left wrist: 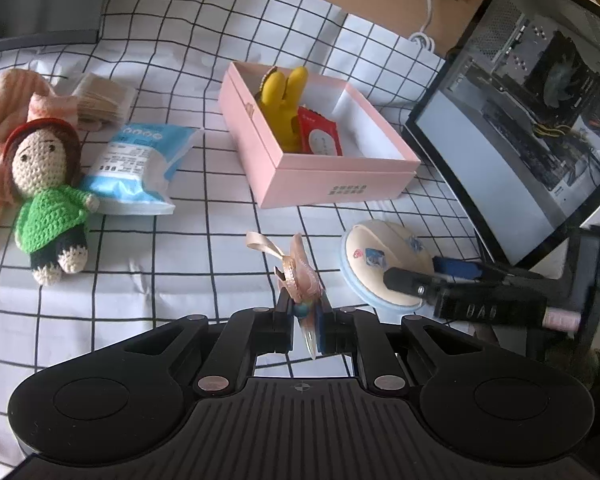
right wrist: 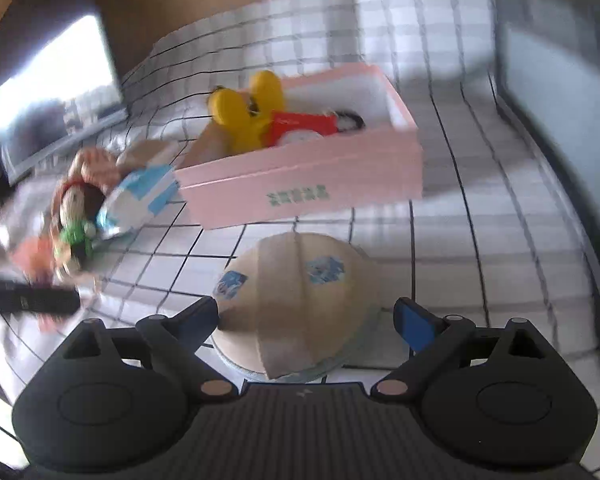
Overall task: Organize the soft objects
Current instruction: 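Carry the beige pad toward the pink box with the right tool while the left holds the ribbon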
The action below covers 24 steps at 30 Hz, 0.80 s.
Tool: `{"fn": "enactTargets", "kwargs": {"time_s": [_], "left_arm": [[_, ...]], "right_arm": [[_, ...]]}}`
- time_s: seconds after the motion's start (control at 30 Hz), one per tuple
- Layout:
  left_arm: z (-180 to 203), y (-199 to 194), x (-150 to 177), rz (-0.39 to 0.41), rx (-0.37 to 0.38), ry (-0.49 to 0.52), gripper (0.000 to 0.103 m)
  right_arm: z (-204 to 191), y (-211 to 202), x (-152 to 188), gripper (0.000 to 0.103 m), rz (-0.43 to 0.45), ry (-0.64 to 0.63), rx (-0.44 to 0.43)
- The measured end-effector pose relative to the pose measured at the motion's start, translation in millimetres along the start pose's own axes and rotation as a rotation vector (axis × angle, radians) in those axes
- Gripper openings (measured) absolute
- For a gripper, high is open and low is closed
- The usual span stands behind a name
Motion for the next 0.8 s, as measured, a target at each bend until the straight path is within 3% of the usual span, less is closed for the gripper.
{"fn": "enactTargets", "kwargs": {"time_s": [0.1,0.23,0.37,0.47,0.8], "left_arm": [[-2,0,0,0.002,-0.002,-0.013,0.013],[-2,0,0,0.001,0.001,-0.012,0.013],[-2,-2,0,0.004,-0.001,-0.005,0.013],[-6,-2,2,-0.005,-0.005,-0.019,0.013],[-6,-1,7,-0.029,-0.001,-0.013,0.013]], "right_arm": [[-32,-3,2,0.097,0.053,-0.206,0.055],[-60,11,2,0.1,0.057,-0.361,0.099],[-62,31,13,0.103,0.05,-0.472,0.275],[-50,26,16,0.103,0.07,-0.43,0.288],[5,33,5,0.103,-0.048,-0.099,0.108]]}}
Point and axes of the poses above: each gripper's, at about its wrist camera, not at the fingertips, and y roughly the way its jaws point, z to its right, x to its underside, the point moved 2 cm from there along y, roughly the way its jaws point, and after that the axes turned 2 degrees about -y, right-handed, at the moved point
